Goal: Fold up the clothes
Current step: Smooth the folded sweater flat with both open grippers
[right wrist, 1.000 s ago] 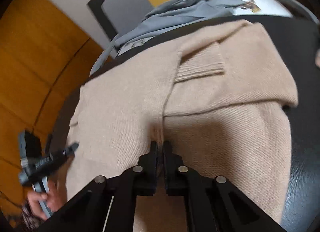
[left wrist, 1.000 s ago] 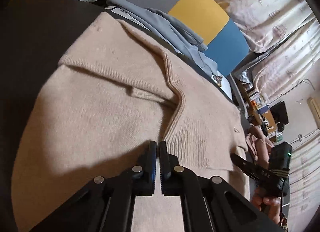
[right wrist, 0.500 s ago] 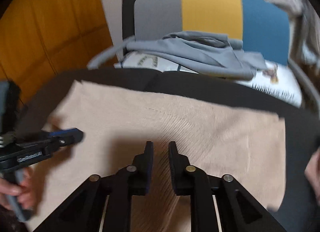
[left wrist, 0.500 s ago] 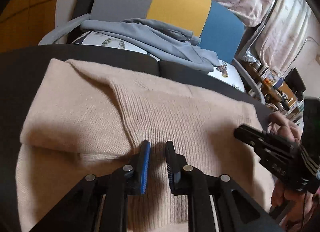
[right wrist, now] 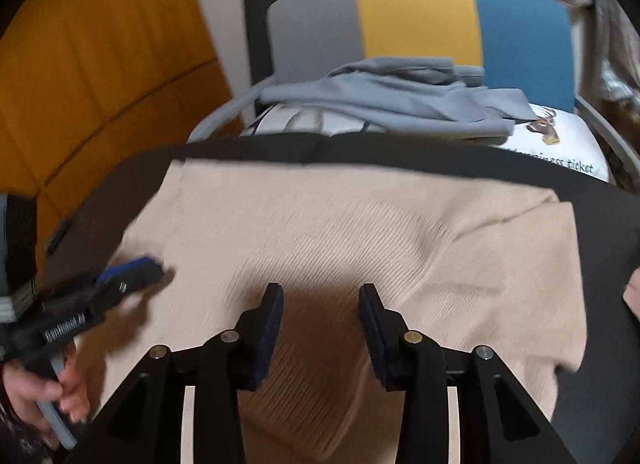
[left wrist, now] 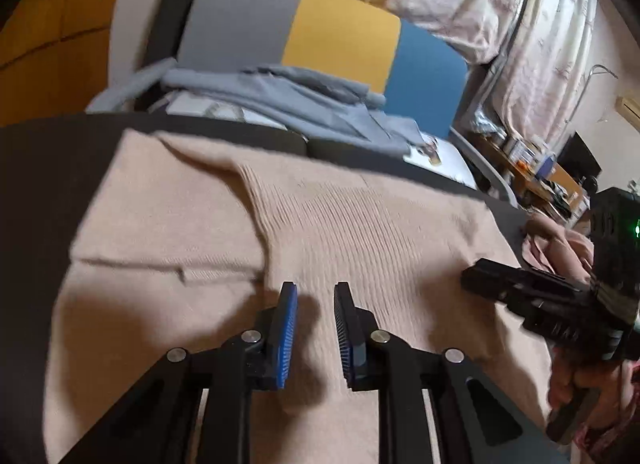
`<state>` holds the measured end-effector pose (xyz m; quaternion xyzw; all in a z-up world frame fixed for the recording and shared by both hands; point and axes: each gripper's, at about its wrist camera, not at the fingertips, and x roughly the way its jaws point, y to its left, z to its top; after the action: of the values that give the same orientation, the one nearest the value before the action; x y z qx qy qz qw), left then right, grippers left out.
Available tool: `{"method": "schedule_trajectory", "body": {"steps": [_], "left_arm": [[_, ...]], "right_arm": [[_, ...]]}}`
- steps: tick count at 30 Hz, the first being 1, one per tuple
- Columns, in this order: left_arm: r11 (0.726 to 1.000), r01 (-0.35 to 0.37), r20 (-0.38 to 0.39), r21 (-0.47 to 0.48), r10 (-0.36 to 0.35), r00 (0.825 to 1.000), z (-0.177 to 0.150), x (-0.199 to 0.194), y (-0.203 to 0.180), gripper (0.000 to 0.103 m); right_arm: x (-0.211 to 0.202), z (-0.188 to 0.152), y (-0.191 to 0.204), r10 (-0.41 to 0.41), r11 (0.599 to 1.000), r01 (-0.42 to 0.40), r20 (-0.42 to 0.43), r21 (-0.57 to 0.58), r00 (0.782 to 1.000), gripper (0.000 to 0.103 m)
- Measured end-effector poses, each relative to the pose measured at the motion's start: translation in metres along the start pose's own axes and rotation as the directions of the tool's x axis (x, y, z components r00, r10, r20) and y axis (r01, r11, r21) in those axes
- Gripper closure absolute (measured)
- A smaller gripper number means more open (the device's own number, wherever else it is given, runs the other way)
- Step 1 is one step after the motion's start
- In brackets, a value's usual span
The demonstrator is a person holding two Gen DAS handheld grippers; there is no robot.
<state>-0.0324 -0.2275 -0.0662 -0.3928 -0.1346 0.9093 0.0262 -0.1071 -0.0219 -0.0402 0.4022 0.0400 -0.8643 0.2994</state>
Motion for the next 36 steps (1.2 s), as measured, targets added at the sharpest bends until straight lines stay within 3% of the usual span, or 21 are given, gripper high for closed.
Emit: {"method": "schedule_trajectory", "body": {"steps": [2, 6, 9, 13, 18, 22, 24, 31, 34, 36], "left_arm": [[0.997, -0.044, -0.034, 0.056, 0.046, 0.998, -0.007, 0.008, -0.003, 0.085], [0.999, -0.004, -0.033, 0.045, 0.006, 0.999, -0.006, 0.012, 0.006, 0.085], [0.999, 0.0, -0.038, 0.036, 0.001, 0.999, -0.006, 0.005, 0.009, 0.085], [0.996, -0.055, -0.031, 0.07, 0.057, 0.998, -0.023, -0.018, 0.01, 0.084], [0.994, -0.068, -0.013, 0.082, 0.069, 0.998, -0.039, -0.023, 0.022, 0.076], [0.997, -0.052, -0.012, 0.063, 0.053, 0.999, -0.033, -0.015, 0.027, 0.075], [0.997, -0.051, -0.013, 0.056, 0.052, 0.999, -0.024, -0.006, 0.027, 0.075], [0.997, -0.05, -0.021, 0.054, 0.051, 0.998, 0.01, 0.028, 0.022, 0.074], [0.993, -0.079, -0.032, 0.088, 0.082, 0.996, 0.012, 0.027, 0.015, 0.074], [0.99, -0.094, -0.035, 0.108, 0.099, 0.994, 0.005, 0.019, 0.009, 0.074]], "right_arm": [[0.009, -0.01, 0.01, -0.021, 0.999, 0.02, -0.032, -0.046, 0.999, 0.063], [0.023, -0.016, 0.021, -0.099, 0.99, 0.093, -0.061, -0.104, 0.993, 0.062], [0.021, -0.012, 0.016, -0.079, 0.995, 0.075, -0.067, -0.062, 0.995, 0.061], [-0.012, -0.024, 0.008, -0.01, 0.999, 0.012, -0.034, 0.048, 0.999, 0.058], [-0.006, -0.032, 0.017, -0.061, 0.998, 0.06, -0.036, -0.022, 0.997, 0.058], [0.005, -0.029, 0.018, -0.115, 0.992, 0.112, -0.044, -0.055, 0.992, 0.057], [0.012, -0.023, 0.007, -0.124, 0.992, 0.123, -0.054, -0.035, 0.991, 0.047], [0.035, 0.007, -0.031, -0.141, 0.99, 0.141, -0.054, -0.01, 0.988, 0.044], [0.028, 0.011, -0.034, -0.15, 0.989, 0.151, -0.059, 0.007, 0.987, 0.045], [0.014, 0.007, -0.025, -0.133, 0.991, 0.134, -0.041, 0.007, 0.99, 0.052]]}}
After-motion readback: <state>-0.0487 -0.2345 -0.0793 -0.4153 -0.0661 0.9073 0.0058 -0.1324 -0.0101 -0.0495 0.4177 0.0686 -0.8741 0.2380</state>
